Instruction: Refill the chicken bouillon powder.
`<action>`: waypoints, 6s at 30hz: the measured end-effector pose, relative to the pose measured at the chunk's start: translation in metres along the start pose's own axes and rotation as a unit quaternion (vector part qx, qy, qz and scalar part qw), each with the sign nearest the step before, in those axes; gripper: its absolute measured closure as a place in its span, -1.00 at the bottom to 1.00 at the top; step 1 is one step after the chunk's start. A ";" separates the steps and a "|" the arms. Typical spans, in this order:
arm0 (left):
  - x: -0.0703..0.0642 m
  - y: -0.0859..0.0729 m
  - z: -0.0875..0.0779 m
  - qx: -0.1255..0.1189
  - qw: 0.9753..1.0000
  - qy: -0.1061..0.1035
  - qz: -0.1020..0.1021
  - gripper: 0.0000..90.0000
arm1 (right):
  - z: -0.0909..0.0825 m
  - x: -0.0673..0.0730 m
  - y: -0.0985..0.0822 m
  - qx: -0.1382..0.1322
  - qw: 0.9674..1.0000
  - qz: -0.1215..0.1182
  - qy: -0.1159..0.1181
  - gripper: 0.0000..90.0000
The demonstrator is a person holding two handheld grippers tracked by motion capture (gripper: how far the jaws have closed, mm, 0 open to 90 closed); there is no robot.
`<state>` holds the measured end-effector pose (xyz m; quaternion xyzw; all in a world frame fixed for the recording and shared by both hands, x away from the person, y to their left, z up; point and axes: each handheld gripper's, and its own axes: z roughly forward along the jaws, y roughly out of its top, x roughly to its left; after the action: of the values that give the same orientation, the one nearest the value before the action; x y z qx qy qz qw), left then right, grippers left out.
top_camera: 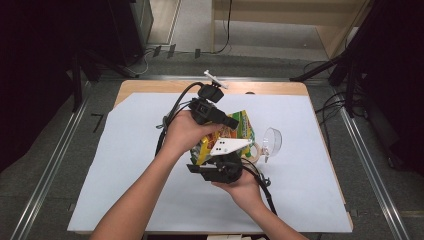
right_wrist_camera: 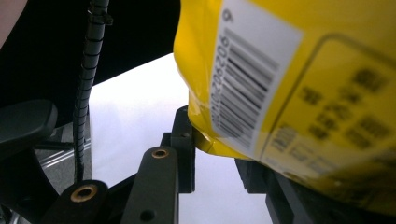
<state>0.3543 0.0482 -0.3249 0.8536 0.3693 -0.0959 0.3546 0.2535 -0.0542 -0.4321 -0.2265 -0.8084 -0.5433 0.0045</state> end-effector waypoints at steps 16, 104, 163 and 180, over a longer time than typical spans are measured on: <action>-0.001 0.002 0.001 0.002 1.000 0.000 0.003 0.83 | -0.001 0.000 0.000 0.000 1.000 0.007 -0.001 0.62; 0.002 0.008 0.006 0.007 1.000 -0.006 0.000 0.82 | -0.002 -0.004 0.002 0.006 1.000 0.025 -0.004 0.61; 0.010 0.014 0.010 0.023 0.999 -0.016 -0.016 0.82 | -0.003 -0.008 0.003 0.009 0.999 0.034 0.001 0.62; 0.007 0.007 0.010 0.024 0.999 -0.018 -0.015 0.89 | 0.003 -0.006 -0.003 0.012 0.999 0.038 0.004 0.67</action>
<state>0.3653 0.0417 -0.3312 0.8547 0.3728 -0.1254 0.3390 0.2586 -0.0549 -0.4379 -0.2550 -0.8058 -0.5336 0.0313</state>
